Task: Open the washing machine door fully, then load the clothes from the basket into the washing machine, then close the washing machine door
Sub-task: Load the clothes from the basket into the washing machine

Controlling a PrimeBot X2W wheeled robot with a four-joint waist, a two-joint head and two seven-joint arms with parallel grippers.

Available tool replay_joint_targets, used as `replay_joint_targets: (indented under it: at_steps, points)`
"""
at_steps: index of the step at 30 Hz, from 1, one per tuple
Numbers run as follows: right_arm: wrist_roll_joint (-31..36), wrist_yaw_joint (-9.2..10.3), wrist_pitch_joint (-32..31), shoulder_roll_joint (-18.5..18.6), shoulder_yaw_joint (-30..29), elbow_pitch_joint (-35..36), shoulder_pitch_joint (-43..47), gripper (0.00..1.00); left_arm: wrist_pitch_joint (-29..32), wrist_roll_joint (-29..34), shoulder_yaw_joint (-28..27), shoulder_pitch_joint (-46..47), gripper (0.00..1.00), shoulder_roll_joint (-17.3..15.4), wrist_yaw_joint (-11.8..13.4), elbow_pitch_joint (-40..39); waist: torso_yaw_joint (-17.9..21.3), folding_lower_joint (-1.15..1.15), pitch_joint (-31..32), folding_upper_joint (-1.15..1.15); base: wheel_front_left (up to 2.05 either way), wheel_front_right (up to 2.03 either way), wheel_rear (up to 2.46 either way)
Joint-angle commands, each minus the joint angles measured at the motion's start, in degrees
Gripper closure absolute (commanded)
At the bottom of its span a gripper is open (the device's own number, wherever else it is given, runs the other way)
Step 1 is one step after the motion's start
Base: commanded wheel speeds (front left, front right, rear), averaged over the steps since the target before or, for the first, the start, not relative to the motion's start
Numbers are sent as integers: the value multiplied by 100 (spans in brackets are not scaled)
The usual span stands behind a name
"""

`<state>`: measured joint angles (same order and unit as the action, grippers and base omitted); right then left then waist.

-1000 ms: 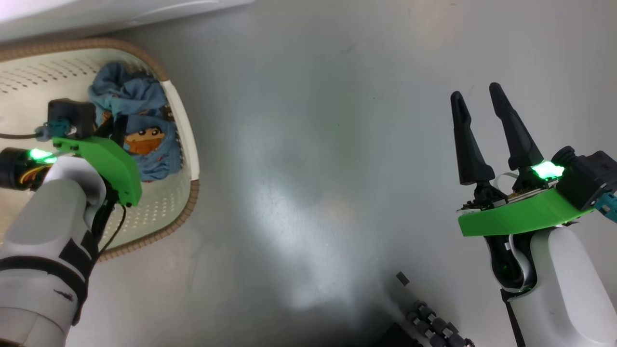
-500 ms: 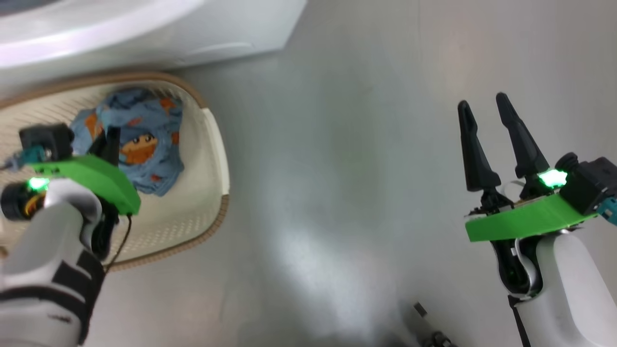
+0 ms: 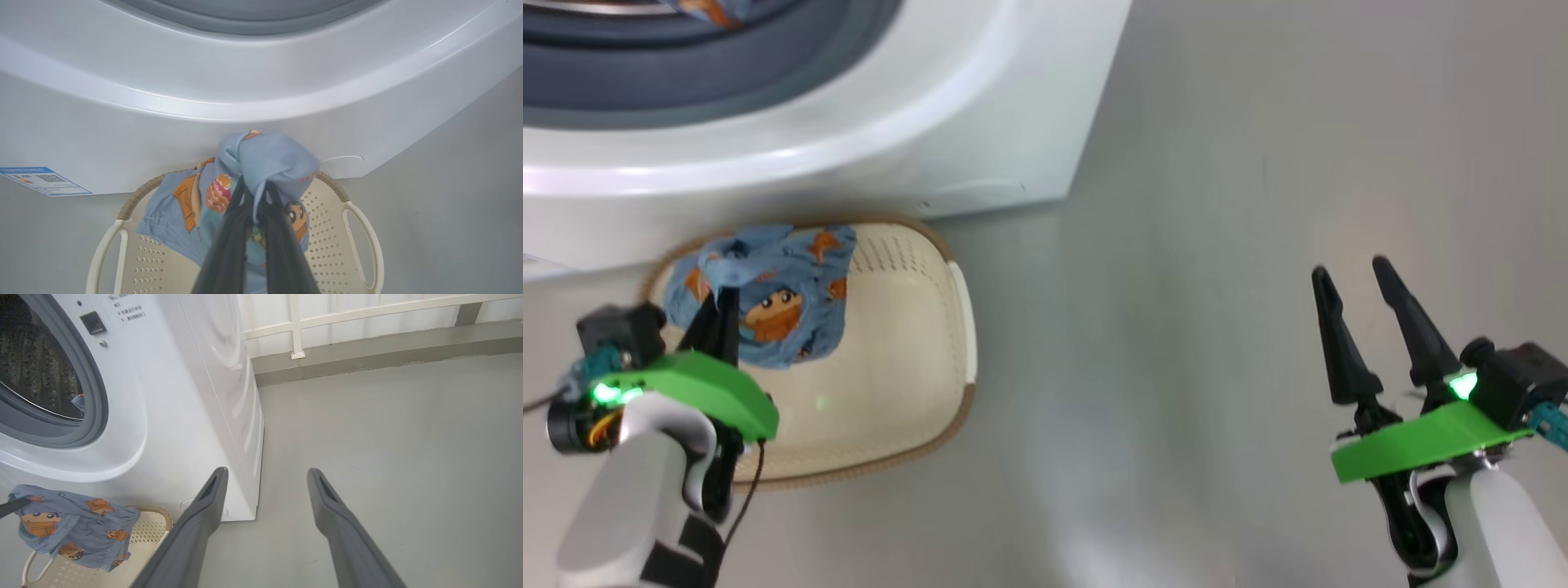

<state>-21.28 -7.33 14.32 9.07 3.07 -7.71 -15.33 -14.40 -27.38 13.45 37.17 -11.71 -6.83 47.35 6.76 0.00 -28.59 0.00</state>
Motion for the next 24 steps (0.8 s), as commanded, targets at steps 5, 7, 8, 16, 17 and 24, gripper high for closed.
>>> replay_joint_targets:
  at_steps: [5,7,8,16,17,24]
  points:
    - [23,-16,68,112,38,81,446,0,-60,525,-718,-662,100,-47,-20,-720,-395,0,838,0,0,0,0]
    - [14,-16,68,144,7,79,543,0,-60,654,-891,-845,100,28,-32,-977,-437,0,953,0,0,0,0]
    - [13,-16,68,160,-4,76,596,0,-60,720,-957,-940,100,58,-38,-1086,-455,0,1016,0,0,0,0]
    - [20,-16,68,280,-197,72,1192,0,-60,1203,-1469,-1976,100,303,-63,-2378,-603,0,1632,0,0,0,0]
    - [22,-16,68,283,-216,68,1259,0,-60,1229,-1490,-2096,100,313,-63,-2506,-614,0,1694,0,0,0,0]
    - [29,-16,68,266,-338,111,1619,0,-60,1337,-1648,-2930,100,351,-65,-3365,-664,0,1950,0,0,0,0]
